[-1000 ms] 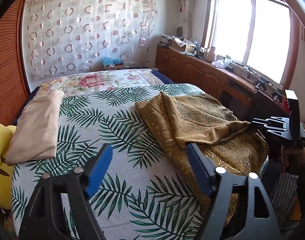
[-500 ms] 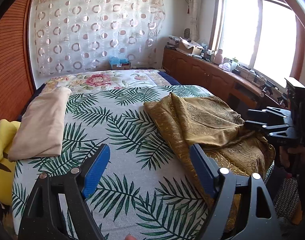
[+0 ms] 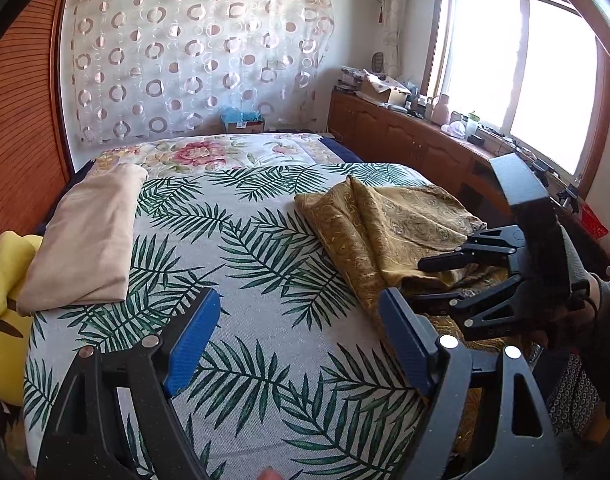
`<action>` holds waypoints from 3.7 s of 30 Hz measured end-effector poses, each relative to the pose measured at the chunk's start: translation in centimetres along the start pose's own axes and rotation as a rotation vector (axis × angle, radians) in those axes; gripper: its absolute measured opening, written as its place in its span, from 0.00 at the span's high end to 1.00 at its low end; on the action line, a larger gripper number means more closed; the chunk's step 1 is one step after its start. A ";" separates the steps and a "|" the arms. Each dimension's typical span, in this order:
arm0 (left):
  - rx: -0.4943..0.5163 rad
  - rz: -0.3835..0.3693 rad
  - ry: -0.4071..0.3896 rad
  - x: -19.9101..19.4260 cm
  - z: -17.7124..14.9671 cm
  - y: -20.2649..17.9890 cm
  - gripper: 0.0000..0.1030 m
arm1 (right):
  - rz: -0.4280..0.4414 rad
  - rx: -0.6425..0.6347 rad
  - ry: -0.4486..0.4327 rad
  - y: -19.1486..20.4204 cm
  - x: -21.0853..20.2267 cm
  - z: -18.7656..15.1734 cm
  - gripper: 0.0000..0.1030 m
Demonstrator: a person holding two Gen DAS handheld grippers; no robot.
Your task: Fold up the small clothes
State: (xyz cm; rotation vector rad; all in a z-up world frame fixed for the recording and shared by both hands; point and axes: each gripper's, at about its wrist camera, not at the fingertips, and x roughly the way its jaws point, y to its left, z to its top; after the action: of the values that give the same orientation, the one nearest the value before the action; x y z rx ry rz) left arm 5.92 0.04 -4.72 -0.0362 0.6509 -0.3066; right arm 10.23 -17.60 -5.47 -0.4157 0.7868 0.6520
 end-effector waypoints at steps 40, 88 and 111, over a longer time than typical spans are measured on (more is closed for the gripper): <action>0.010 -0.045 0.050 1.4 -1.0 -2.2 0.20 | -0.334 0.345 -0.059 -15.6 -3.0 -3.4 0.62; 0.079 -0.042 0.089 9.9 6.3 -4.7 0.20 | -0.308 0.340 -0.097 -18.9 -3.2 -5.8 0.48; 0.028 -0.005 0.224 19.1 9.6 -2.7 0.20 | -0.208 0.346 -0.059 -23.9 3.6 -4.5 0.48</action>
State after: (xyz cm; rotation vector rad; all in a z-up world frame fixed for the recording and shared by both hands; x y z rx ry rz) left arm 25.35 -8.69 -8.08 0.0232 0.8682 -0.3274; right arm 25.92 -36.25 -8.56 -0.1582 0.7708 0.3236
